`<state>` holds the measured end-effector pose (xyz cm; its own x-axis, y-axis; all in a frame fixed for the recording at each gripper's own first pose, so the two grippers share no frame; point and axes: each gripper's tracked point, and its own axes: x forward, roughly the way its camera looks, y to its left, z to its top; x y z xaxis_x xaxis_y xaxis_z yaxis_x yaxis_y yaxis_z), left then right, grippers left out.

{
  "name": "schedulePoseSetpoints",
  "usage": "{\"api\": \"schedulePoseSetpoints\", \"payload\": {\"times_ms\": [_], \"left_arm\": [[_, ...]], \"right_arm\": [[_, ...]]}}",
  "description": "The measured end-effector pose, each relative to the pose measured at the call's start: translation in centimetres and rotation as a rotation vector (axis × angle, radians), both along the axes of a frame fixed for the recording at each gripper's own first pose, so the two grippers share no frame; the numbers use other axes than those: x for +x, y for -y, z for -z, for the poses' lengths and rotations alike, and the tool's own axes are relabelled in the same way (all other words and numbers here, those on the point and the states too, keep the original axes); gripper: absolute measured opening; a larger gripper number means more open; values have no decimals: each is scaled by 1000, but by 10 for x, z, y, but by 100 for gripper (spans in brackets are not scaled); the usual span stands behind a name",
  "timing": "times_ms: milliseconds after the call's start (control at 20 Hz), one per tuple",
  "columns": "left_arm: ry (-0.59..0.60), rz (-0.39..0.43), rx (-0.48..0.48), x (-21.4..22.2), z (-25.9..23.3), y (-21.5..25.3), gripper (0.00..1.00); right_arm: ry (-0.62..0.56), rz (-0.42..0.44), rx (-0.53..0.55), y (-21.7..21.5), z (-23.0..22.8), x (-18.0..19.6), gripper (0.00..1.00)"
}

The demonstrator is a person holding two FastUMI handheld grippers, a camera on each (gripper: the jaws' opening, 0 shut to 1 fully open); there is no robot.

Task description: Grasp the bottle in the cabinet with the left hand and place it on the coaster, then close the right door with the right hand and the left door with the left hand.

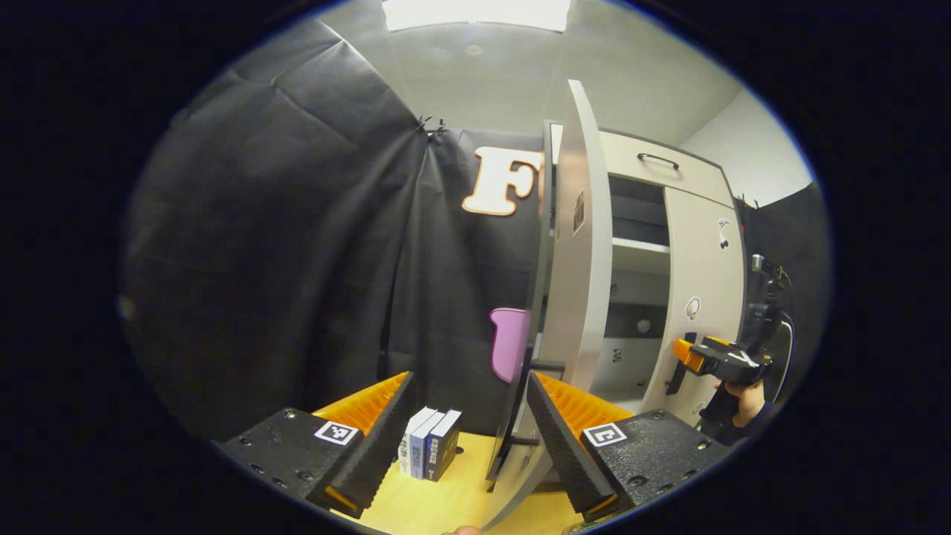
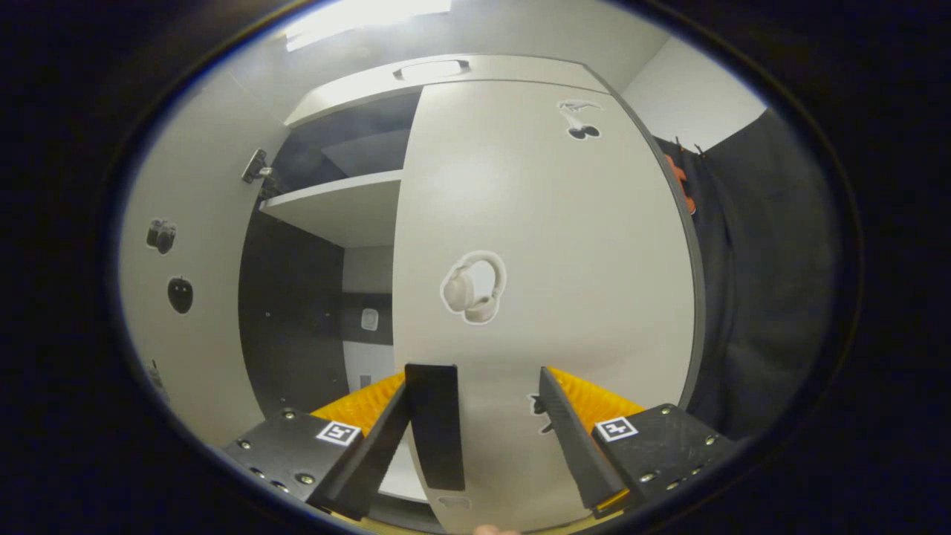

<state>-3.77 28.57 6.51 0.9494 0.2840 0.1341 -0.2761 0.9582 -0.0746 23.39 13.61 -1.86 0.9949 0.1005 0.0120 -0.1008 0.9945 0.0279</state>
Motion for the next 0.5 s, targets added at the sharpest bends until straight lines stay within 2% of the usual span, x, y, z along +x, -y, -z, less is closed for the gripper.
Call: {"api": "schedulePoseSetpoints", "payload": {"times_ms": [50, 100, 150, 250, 300, 350, 400, 450, 500], "left_arm": [[-3, 31, 2, 6, -3, 4, 94], [-17, 55, 6, 9, 0, 11, 89], [-21, 70, 22, 10, 2, 10, 94], [-26, 110, 41, 15, -2, 16, 87], [-35, 134, 35, 14, 0, 21, 92], [-34, 163, 24, 16, 1, 28, 90], [-39, 195, 17, 18, 1, 36, 85], [-37, 226, 16, 23, 1, 45, 84], [-41, 256, 20, 27, 2, 55, 90]], "right_arm": [[9, -5, -2, 1, -2, -6, 99], [19, -9, -10, 2, -3, -13, 99], [29, -2, -19, 5, -5, -18, 99], [58, 31, -37, 17, -10, -29, 97], [71, 40, -33, 24, -13, -33, 99], [77, 45, -26, 30, -16, -36, 99], [79, 49, -18, 36, -19, -40, 99], [78, 54, -12, 42, -21, -43, 99], [80, 63, -9, 49, -24, -46, 99]]}}
